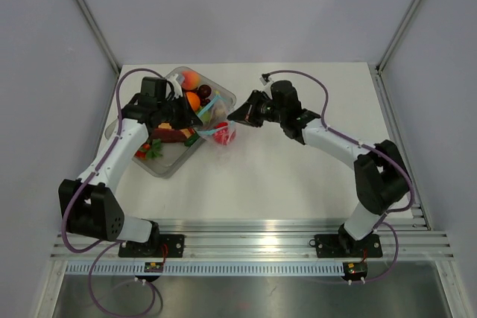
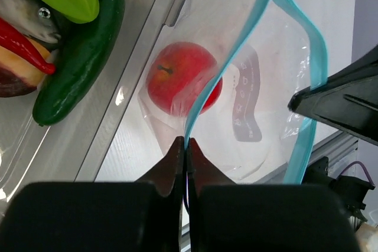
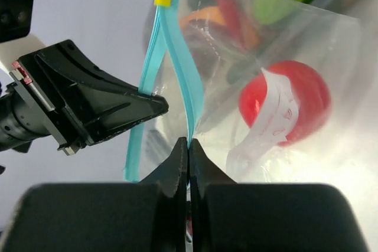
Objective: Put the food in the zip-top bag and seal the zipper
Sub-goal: Adjust the zipper food storage bag at the center of the board, then pick up the fake fruit from the bin.
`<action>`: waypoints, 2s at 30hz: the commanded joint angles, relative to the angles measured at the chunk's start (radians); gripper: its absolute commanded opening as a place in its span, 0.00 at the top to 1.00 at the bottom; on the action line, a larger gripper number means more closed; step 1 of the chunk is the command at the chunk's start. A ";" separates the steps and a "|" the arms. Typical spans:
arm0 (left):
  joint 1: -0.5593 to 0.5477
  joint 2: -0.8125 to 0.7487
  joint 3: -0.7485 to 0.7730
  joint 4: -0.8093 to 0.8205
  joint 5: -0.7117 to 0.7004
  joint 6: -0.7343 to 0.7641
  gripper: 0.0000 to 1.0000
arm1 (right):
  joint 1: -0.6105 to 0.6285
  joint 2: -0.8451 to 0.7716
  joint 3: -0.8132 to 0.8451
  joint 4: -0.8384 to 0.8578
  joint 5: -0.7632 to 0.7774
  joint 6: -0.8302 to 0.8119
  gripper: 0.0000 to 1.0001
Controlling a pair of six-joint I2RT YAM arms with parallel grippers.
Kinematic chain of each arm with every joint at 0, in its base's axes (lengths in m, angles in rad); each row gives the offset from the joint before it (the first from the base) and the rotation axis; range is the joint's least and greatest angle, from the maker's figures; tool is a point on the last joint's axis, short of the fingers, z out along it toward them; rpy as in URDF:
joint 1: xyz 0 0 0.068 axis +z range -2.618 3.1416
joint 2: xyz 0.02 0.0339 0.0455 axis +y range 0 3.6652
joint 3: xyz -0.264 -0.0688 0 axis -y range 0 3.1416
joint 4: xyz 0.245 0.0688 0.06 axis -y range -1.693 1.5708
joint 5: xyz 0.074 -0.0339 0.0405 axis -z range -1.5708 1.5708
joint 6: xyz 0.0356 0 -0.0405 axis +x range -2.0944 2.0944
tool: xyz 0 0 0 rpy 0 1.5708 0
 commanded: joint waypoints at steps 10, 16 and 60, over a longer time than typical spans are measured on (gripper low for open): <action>-0.143 0.085 0.067 0.068 -0.006 -0.004 0.29 | -0.003 -0.210 0.034 -0.541 0.310 -0.258 1.00; -0.129 0.122 0.245 -0.041 -0.119 0.071 0.20 | -0.002 -0.253 -0.032 -0.524 0.325 -0.238 1.00; 0.054 0.731 0.624 -0.005 -0.435 0.098 0.08 | -0.003 -0.271 -0.011 -0.542 0.327 -0.258 1.00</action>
